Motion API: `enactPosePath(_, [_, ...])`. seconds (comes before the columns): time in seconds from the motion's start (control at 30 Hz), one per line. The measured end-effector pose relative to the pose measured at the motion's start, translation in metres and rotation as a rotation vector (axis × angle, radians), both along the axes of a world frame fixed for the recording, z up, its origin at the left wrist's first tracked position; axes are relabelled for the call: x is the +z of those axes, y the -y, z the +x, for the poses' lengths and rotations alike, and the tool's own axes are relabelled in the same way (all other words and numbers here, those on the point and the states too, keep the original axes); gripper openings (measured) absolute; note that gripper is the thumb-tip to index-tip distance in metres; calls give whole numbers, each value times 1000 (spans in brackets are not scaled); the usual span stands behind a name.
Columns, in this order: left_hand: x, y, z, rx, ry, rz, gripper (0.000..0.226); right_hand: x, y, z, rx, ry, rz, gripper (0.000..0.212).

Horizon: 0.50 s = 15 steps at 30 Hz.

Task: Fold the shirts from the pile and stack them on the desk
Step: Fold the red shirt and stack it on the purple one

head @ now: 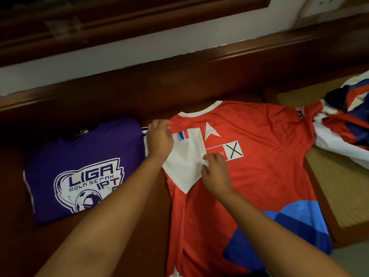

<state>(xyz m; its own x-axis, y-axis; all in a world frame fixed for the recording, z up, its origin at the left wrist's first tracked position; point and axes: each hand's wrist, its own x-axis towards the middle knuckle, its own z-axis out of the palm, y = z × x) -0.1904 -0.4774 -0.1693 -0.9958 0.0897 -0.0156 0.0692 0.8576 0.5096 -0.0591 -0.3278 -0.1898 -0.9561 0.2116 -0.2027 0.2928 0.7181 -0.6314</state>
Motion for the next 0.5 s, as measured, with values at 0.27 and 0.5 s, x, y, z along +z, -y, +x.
enactPosePath(0.27, [-29,48,51,-129,331,-484,61,-16,15,-30,399,280,306,64])
enactPosePath(0.5, [-12,41,117,-38,264,-257,60,-6,8,9,344,106,227,56])
